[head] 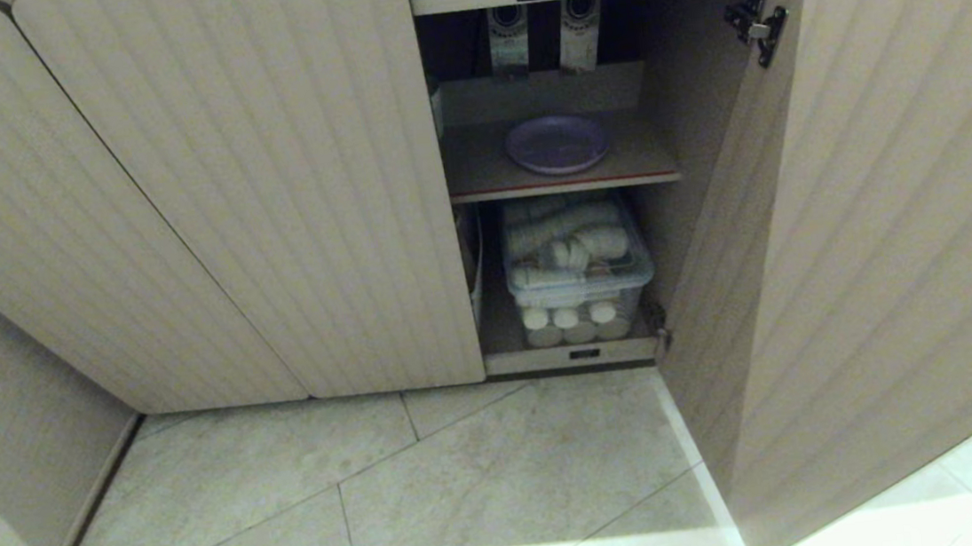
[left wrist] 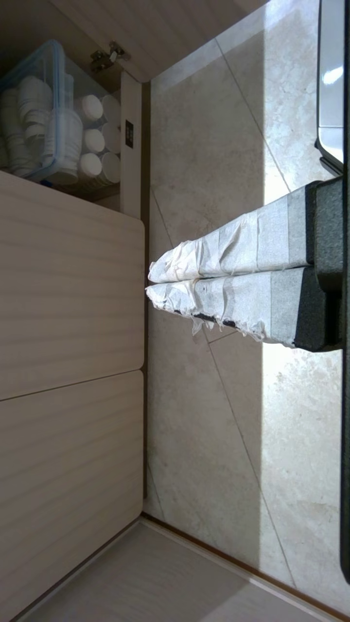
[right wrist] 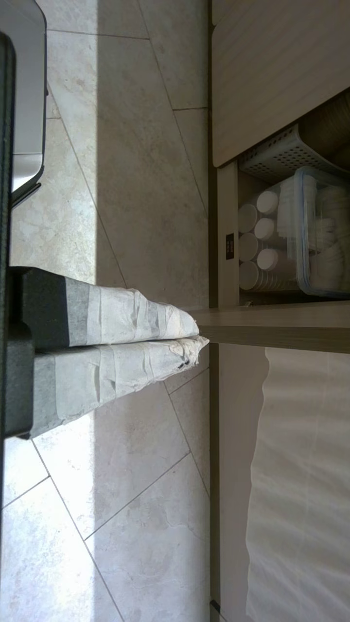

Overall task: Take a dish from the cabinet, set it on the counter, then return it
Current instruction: Take the plate from the cabinet

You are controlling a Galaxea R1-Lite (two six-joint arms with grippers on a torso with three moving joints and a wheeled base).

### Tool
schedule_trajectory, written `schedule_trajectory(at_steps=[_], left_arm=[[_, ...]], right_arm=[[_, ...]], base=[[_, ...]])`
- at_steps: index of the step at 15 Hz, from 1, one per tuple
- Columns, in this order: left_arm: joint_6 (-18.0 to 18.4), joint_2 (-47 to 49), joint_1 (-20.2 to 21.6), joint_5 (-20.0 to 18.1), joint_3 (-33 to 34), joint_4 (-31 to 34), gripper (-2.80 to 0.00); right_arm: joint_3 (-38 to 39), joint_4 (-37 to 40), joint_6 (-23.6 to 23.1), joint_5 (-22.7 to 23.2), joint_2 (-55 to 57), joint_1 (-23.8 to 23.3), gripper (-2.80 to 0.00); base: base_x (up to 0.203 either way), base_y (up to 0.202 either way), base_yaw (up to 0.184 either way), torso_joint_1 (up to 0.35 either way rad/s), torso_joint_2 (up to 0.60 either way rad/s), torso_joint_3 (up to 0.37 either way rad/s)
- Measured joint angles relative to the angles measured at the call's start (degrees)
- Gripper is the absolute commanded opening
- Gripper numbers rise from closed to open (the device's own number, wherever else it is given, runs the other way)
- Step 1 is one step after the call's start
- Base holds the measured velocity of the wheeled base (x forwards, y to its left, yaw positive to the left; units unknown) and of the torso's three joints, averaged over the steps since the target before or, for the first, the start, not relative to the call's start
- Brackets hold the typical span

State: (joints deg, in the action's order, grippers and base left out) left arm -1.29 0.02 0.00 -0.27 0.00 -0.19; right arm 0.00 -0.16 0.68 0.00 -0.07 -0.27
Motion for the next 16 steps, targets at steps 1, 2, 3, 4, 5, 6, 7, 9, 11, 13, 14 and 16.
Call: schedule_trajectory(at_steps=[1,2,3,4,5,6,7,9,11,13,14,16], left_arm=[[0.00,0.00,0.00,0.00,0.00,-0.01,-2.80],[0.00,0.00,0.00,0.00,0.00,-0.01,-2.80],[0.00,0.00,0.00,0.00,0.00,-0.01,-2.80],[0.00,0.00,0.00,0.00,0.00,-0.01,-2.80],[0.00,0.00,0.00,0.00,0.00,-0.01,-2.80],[0.00,0.00,0.00,0.00,0.00,0.01,-2.80],[0.02,0.00,0.00,0.00,0.00,0.01,-2.80],[0.02,0.00,0.00,0.00,0.00,0.01,-2.80],[-0.02,0.00,0.00,0.02,0.00,0.01,-2.80],[0.00,0.00,0.00,0.02,0.00,0.04,-2.80],[0.02,0.00,0.00,0.02,0.00,0.04,-2.80],[0.00,0.00,0.00,0.00,0.00,0.04,-2.80]], right_arm=[[0.00,0.00,0.00,0.00,0.00,0.00,-2.80],[0.00,0.00,0.00,0.00,0.00,0.00,-2.80],[0.00,0.00,0.00,0.00,0.00,-0.02,-2.80],[0.00,-0.02,0.00,0.00,0.00,-0.02,-2.80],[0.00,-0.02,0.00,0.00,0.00,-0.02,-2.80],[0.00,0.00,0.01,0.00,0.00,-0.02,-2.80],[0.00,0.00,0.00,0.00,0.00,-0.02,-2.80],[0.00,-0.01,0.02,-0.01,0.00,0.00,-2.80],[0.00,0.00,0.00,0.00,0.00,0.00,-2.80],[0.00,0.00,0.00,0.00,0.00,-0.02,-2.80],[0.00,0.00,0.00,0.00,0.00,0.00,-2.80],[0.00,0.00,0.00,-0.02,0.00,0.00,-2.80]], base=[[0.000,0.000,0.000,0.000,0.00,0.000],[0.000,0.000,0.000,0.000,0.00,0.000],[0.000,0.000,0.000,0.000,0.00,0.000],[0.000,0.000,0.000,0.000,0.00,0.000],[0.000,0.000,0.000,0.000,0.00,0.000],[0.000,0.000,0.000,0.000,0.00,0.000],[0.000,0.000,0.000,0.000,0.00,0.000],[0.000,0.000,0.000,0.000,0.00,0.000],[0.000,0.000,0.000,0.000,0.00,0.000],[0.000,0.000,0.000,0.000,0.00,0.000],[0.000,0.000,0.000,0.000,0.00,0.000],[0.000,0.000,0.000,0.000,0.00,0.000]])
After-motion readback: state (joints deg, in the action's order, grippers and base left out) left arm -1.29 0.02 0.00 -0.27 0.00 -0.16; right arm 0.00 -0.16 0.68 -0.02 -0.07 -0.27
